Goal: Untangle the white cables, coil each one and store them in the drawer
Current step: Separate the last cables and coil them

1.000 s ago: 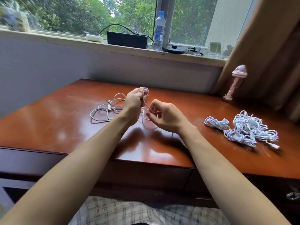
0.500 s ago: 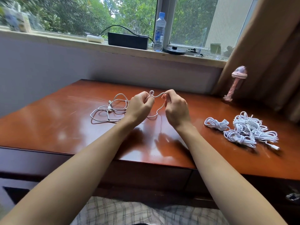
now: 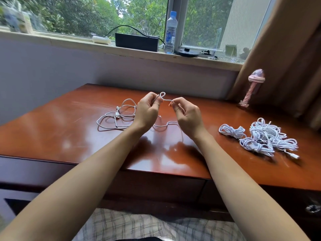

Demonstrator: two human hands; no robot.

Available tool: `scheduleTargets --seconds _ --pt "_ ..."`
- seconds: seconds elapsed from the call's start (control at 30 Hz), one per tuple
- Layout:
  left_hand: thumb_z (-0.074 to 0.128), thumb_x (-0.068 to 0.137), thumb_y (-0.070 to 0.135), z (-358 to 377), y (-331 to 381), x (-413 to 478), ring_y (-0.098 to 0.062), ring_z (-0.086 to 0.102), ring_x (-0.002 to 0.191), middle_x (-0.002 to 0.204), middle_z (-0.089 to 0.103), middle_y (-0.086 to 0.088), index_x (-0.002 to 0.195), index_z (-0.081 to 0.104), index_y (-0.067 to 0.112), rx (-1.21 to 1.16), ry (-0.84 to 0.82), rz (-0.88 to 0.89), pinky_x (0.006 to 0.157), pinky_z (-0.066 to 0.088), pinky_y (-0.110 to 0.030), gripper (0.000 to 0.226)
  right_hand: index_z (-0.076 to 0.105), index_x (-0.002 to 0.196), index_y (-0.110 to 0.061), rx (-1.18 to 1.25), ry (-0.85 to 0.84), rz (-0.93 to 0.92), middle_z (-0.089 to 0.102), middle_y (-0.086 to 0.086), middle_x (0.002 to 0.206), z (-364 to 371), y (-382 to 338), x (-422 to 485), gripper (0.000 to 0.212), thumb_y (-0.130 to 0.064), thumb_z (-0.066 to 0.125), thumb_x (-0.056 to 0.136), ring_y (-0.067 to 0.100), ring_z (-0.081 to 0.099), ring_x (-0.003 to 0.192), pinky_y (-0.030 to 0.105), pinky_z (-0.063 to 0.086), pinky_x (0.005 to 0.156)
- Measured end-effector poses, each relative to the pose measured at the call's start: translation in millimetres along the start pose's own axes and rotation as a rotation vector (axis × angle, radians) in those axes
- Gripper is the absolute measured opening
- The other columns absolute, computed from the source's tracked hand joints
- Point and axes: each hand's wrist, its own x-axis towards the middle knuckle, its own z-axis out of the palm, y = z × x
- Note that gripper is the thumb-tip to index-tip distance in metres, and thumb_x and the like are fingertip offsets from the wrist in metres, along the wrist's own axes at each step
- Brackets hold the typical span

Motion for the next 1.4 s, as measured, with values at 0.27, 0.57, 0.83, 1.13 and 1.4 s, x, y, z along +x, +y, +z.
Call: scheduleTargets --seconds 0.27,0.57,0.83,1.13,1.4 --pt "0.059 0.099 0.018 0 -4 0 -0.011 0.042 0.056 0.059 0.05 0.008 0.08 0.059 0.013 0.092 0.073 0.113 0.055 0.036 -0.031 0.019 0.066 0.084 -0.018 -0.31 -0.053 -0.104 0.062 0.002 0.064 6 -10 -3 0.024 -0.034 0.049 0.091 0.038 0.057 0.068 0.036 0.041 0.059" --pt "0.064 0.092 0.019 -1 -4 -8 -0.015 0.038 0.056 0.059 0.049 0.003 0.075 0.058 0.014 0.244 -0.141 0.171 0.055 0.039 -0.035 0.019 0.058 0.07 -0.013 -0.279 0.168 -0.171 0.06 0.009 0.058 -4 -10 -1 0.031 -0.032 0.043 0.09 0.042 0.053 0.059 0.031 0.03 0.055" --pt "0.062 0.097 0.008 0 11 -15 -0.008 0.045 0.057 0.059 0.057 0.01 0.083 0.069 0.006 0.043 -0.39 0.077 0.057 0.038 -0.024 0.016 0.072 0.116 -0.019 -0.159 0.177 -0.087 0.062 -0.003 0.093 -8 10 7 0.023 -0.028 0.056 0.103 0.014 0.059 0.077 0.029 0.047 0.069" --pt "0.05 0.103 0.007 2 21 -13 -0.017 0.029 0.057 0.057 0.045 -0.001 0.089 0.07 0.008 -0.49 -0.443 -0.199 0.055 0.018 -0.028 0.024 0.077 0.1 -0.023 -0.04 0.066 -0.012 0.063 -0.005 0.093 -6 21 7 0.028 -0.042 0.057 0.095 0.014 0.062 0.085 0.036 0.051 0.075" --pt "0.04 0.108 0.012 -3 26 -2 -0.011 0.027 0.049 0.059 0.041 -0.001 0.107 0.06 0.004 -0.885 -0.256 -0.391 0.05 0.027 -0.019 0.022 0.076 0.092 -0.019 -0.088 -0.096 -0.145 0.062 -0.001 0.099 9 19 4 0.017 -0.024 0.06 0.098 0.026 0.051 0.094 0.036 0.045 0.089"
